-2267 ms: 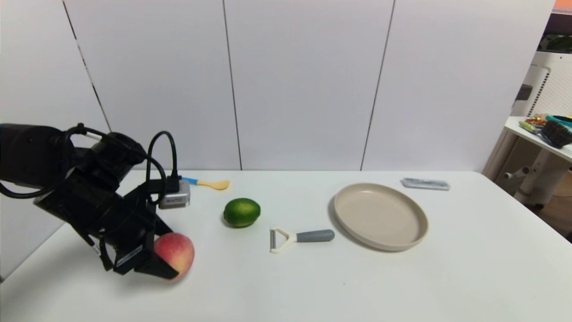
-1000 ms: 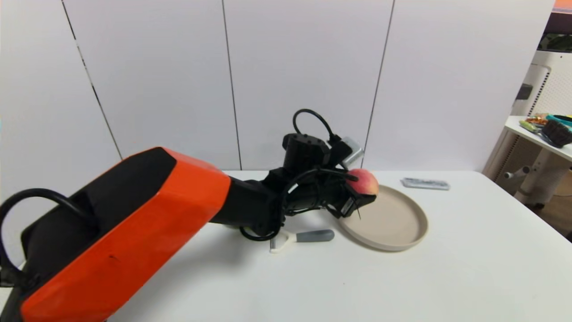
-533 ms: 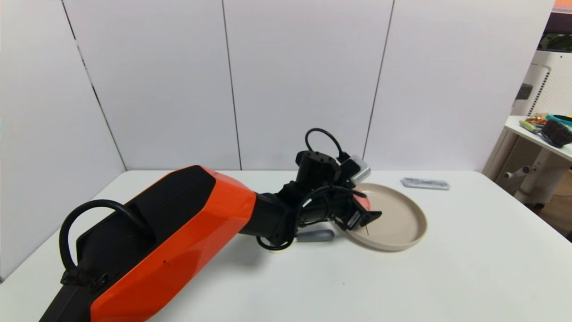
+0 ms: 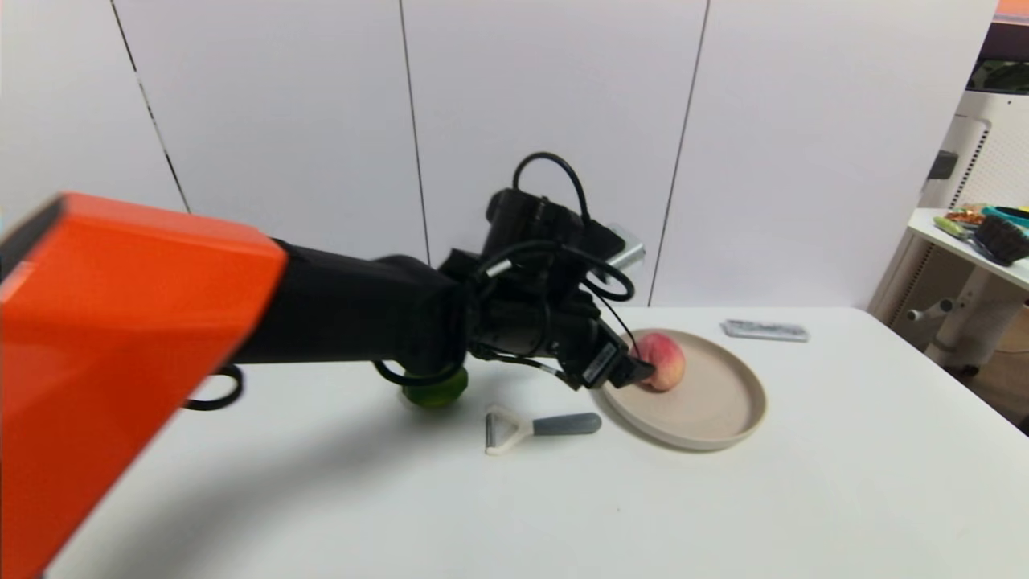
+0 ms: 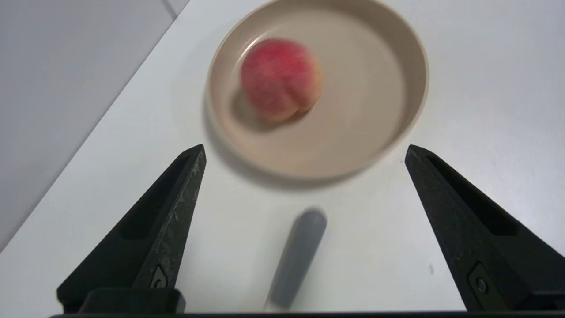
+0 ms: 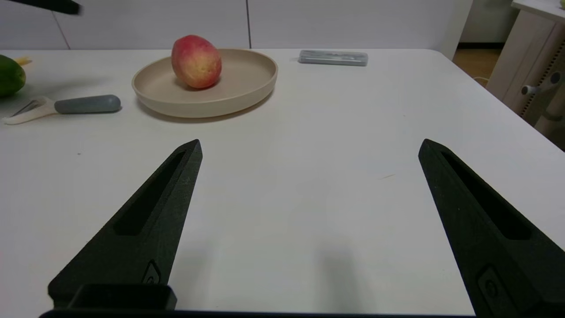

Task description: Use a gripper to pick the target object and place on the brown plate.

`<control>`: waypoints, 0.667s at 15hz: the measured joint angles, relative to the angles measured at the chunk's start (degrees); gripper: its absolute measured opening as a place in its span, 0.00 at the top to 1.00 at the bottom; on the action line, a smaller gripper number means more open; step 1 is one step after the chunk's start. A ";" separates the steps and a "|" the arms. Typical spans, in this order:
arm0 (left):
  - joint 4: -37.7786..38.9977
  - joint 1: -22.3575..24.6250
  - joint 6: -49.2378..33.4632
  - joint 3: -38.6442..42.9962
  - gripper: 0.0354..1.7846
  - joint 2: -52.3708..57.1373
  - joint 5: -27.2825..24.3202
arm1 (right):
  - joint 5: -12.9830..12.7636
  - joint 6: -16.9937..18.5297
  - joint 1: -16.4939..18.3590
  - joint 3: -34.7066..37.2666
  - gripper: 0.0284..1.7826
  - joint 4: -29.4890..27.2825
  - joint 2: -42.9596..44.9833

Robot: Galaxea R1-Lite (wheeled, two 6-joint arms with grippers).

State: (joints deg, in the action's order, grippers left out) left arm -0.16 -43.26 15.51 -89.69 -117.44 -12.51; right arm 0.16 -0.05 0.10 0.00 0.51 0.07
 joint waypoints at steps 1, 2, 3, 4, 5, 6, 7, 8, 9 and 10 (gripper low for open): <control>-6.18 1.54 1.33 1.77 0.09 4.90 1.11 | 0.02 -0.02 0.00 0.00 0.05 -0.02 0.00; -12.04 3.68 2.79 4.38 0.08 10.12 2.10 | 0.00 -0.05 0.00 0.00 0.05 0.00 0.00; -17.40 6.64 4.08 8.37 0.08 15.93 2.73 | -0.02 -0.02 0.00 0.00 0.05 0.00 0.00; -21.03 9.81 4.89 13.07 0.07 21.36 3.11 | 0.02 -0.02 0.00 0.00 0.05 0.00 0.00; -22.53 13.34 5.39 18.38 0.07 26.79 3.34 | 0.00 -0.02 0.00 0.00 0.05 0.01 0.00; -21.66 16.97 5.52 24.61 0.07 32.72 3.56 | 0.02 -0.02 0.00 0.00 0.05 0.00 0.00; -19.85 20.39 5.28 30.82 0.06 38.17 3.69 | 0.00 -0.05 0.00 0.00 0.05 0.00 0.00; -17.15 23.59 4.41 37.35 0.06 43.63 3.75 | 0.00 -0.02 0.00 0.00 0.05 0.00 0.00; -13.42 26.34 2.82 44.48 0.06 49.55 3.89 | 0.00 0.00 0.00 0.00 0.05 0.00 0.00; -9.24 28.38 0.78 51.27 0.06 55.59 3.97 | 0.00 -0.02 0.00 0.00 0.05 -0.02 0.00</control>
State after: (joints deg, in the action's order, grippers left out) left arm -9.40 -14.88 16.29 -38.41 -61.86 -8.53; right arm 0.16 -0.07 0.10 0.00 0.49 0.07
